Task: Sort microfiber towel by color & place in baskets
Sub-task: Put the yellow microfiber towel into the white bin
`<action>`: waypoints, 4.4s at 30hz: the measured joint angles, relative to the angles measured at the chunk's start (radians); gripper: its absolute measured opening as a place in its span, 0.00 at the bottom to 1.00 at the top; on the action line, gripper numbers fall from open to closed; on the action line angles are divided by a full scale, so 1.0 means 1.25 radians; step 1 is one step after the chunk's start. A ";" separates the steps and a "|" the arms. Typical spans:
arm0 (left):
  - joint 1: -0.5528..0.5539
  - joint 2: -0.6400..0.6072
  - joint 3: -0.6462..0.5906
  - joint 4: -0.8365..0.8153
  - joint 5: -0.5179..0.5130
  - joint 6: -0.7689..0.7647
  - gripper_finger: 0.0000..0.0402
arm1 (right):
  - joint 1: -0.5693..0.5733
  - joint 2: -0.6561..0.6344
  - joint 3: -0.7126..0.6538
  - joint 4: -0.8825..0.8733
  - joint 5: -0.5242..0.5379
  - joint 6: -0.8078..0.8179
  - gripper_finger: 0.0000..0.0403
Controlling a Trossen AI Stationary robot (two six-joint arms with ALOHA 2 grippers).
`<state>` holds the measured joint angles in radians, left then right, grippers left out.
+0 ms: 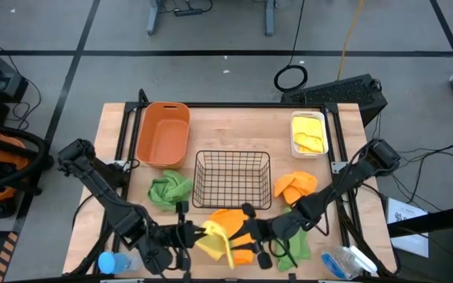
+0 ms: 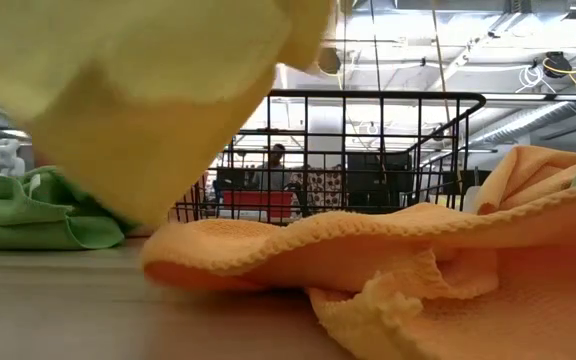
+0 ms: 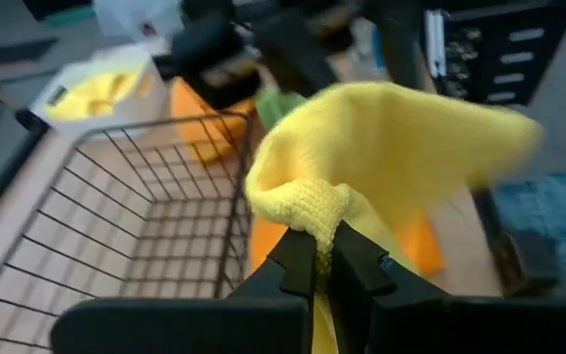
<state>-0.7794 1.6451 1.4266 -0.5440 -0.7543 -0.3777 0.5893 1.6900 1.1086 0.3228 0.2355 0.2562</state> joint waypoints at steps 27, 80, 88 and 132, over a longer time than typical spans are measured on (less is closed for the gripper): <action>0.037 0.000 0.000 0.284 0.094 0.665 0.04 | 0.081 -0.084 0.064 -0.262 0.088 -0.046 0.28; 0.084 0.001 -0.001 0.310 0.130 0.515 0.20 | -0.047 -0.005 0.064 -0.054 -0.083 -0.118 0.02; 0.005 0.001 -0.001 0.179 -0.008 0.279 0.48 | -0.046 -0.006 0.064 -0.130 0.044 -0.090 0.01; 0.075 0.000 -0.079 0.156 0.042 -0.042 0.83 | -0.041 -0.034 0.063 -0.191 0.170 -0.111 0.01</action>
<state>-0.6851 1.6451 1.3281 -0.3485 -0.7021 -0.4297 0.5385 1.6474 1.1877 0.0841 0.4480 0.1177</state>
